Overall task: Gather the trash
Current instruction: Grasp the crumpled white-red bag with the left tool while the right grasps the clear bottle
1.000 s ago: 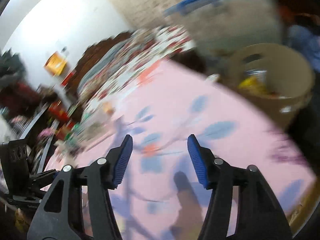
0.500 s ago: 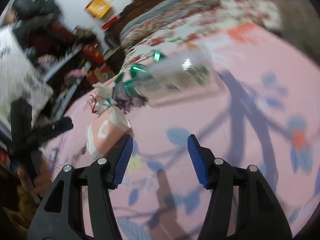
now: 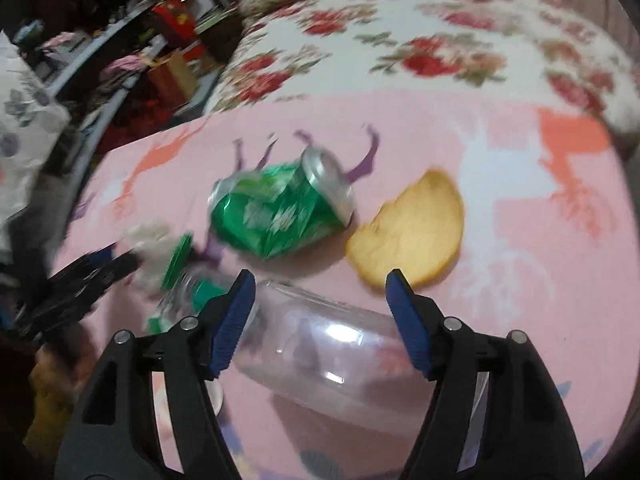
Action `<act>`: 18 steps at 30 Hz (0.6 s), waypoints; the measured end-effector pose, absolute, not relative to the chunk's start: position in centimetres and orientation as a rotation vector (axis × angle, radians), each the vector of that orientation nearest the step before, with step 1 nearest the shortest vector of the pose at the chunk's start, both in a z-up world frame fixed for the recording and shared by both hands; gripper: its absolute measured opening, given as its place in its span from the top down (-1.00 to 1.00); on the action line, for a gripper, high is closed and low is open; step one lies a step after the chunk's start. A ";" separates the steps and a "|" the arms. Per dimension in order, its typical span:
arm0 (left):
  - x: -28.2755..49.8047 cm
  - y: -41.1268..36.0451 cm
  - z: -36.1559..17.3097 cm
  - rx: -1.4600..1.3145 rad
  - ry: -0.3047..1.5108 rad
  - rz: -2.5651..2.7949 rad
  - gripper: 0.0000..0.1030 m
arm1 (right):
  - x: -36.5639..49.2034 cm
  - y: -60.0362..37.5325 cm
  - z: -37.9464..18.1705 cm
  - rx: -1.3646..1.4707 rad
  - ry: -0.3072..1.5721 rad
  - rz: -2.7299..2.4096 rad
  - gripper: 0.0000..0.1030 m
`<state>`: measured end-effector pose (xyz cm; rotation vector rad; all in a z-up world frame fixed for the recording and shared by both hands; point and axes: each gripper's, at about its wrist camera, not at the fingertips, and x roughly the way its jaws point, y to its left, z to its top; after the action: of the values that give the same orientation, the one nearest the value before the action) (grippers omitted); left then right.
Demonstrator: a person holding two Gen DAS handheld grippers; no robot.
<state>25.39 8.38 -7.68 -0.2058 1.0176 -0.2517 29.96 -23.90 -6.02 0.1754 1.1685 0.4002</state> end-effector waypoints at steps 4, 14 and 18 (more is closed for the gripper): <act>25.0 8.0 -8.0 -0.240 1.036 -0.334 0.28 | 25.6 -26.4 -6.6 0.199 1.179 0.473 -0.33; 20.5 7.0 -6.0 -0.257 0.995 -0.410 0.38 | 12.8 -29.3 -9.2 0.315 1.074 0.483 -0.34; 18.1 7.0 -4.2 -0.285 0.963 -0.437 0.38 | 10.2 -29.1 -9.1 0.260 0.980 0.387 -0.48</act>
<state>18.12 6.96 -4.16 -0.2850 0.9628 -0.4373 10.19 -29.13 -9.06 0.2596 0.9796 0.3865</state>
